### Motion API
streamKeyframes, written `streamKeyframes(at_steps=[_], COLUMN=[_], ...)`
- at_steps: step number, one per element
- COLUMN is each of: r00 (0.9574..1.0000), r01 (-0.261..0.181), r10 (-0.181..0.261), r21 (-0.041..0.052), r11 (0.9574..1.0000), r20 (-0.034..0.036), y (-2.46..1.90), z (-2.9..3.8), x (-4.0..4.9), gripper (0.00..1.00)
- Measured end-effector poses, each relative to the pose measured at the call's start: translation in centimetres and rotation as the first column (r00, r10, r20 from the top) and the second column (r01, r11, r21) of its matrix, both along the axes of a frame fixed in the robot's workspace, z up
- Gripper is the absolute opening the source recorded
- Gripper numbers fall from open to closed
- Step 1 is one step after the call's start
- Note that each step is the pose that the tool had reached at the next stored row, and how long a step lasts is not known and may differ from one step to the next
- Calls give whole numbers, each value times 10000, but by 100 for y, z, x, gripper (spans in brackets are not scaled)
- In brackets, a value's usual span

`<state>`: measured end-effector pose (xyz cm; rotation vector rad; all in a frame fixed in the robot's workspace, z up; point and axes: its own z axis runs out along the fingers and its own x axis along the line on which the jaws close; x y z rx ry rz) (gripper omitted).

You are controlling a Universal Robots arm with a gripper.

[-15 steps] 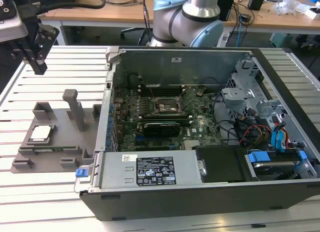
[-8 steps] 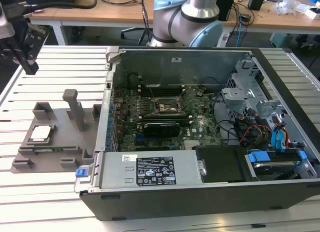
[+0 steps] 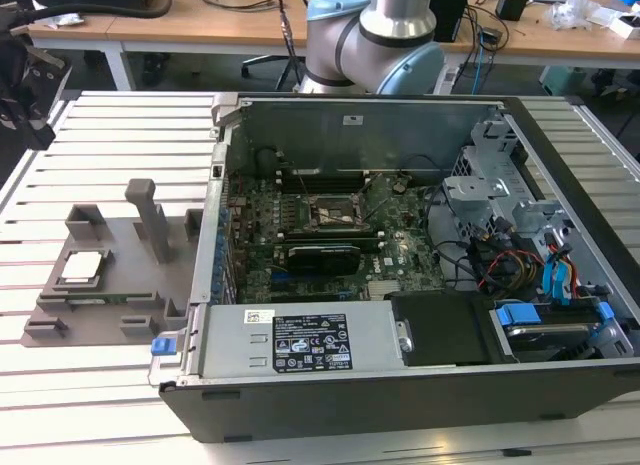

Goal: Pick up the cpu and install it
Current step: 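Reach for the cpu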

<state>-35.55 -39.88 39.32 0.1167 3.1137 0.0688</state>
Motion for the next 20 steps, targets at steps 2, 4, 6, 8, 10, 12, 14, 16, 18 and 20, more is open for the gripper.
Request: streamKeyframes(at_steps=[2, 4, 6, 8, 10, 12, 14, 16, 18, 20], r00=[10000, 10000, 10000, 10000, 10000, 10000, 10000, 10000, 10000, 10000], r01=[0, 0, -1, -1, -2, -1, 0, -1, 0, 0], r10=[0, 0, 1, 1, 2, 1, 0, 1, 0, 0], r21=[0, 0, 0, -1, 0, 0, 0, 0, 0, 0], r11=[10000, 10000, 10000, 10000, 10000, 10000, 10000, 10000, 10000, 10000], r20=[0, 0, 0, -1, 0, 0, 0, 1, 1, 1], y=[0, 0, 0, 0, 0, 0, 0, 0, 0, 0], z=[0, -1, -1, -1, -1, -1, -1, -1, -1, -1], x=[-70, -109, -161, -175, -178, -180, -180, -180, -181, -181], gripper=[11, 11, 11, 11, 11, 11, 11, 11, 11, 11])
